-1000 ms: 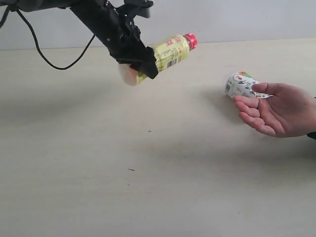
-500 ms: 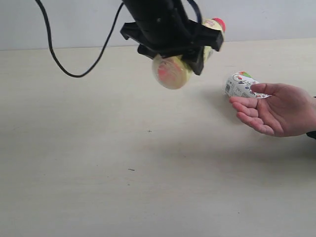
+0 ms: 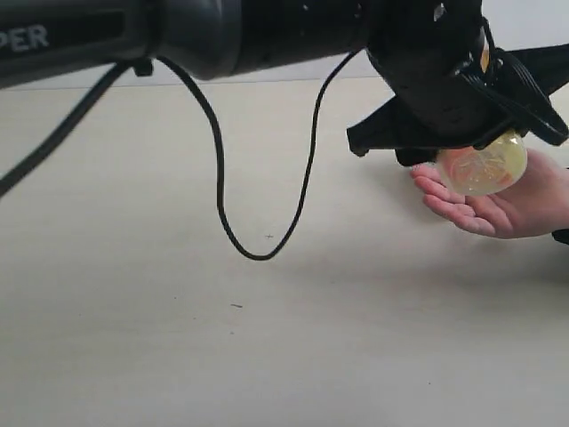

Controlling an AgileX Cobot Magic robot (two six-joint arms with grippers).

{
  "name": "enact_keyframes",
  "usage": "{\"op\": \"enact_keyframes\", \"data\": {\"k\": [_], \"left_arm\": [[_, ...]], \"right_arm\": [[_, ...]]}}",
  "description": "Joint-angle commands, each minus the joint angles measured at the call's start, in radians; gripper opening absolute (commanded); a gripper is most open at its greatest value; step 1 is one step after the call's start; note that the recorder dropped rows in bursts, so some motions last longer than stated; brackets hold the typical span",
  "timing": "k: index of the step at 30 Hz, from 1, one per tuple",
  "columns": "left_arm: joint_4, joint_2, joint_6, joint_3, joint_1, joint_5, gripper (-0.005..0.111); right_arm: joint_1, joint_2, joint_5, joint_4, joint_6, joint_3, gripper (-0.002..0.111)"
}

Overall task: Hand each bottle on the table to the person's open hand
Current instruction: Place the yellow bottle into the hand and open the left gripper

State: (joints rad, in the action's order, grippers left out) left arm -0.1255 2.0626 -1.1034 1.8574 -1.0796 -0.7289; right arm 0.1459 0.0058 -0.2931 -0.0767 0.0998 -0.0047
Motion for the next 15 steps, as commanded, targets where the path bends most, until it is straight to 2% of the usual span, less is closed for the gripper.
{"op": "enact_keyframes", "data": {"k": [1,12,13,15], "left_arm": [[-0.014,0.044,-0.098,0.003,-0.003,0.039,0.000],[0.039,0.128,-0.095,0.003,-0.007,0.089,0.001],[0.041,0.128,-0.087,0.003,-0.007,0.097,0.005],[0.050,0.131,-0.074,0.003,-0.007,0.107,0.022]], "right_arm": [[-0.001,-0.006,0.009,-0.001,-0.002,0.005,0.000],[-0.001,-0.006,0.009,-0.001,-0.002,0.005,0.000],[-0.001,-0.006,0.009,-0.001,-0.002,0.005,0.000],[-0.001,-0.006,0.009,-0.001,-0.002,0.005,0.000]]}}
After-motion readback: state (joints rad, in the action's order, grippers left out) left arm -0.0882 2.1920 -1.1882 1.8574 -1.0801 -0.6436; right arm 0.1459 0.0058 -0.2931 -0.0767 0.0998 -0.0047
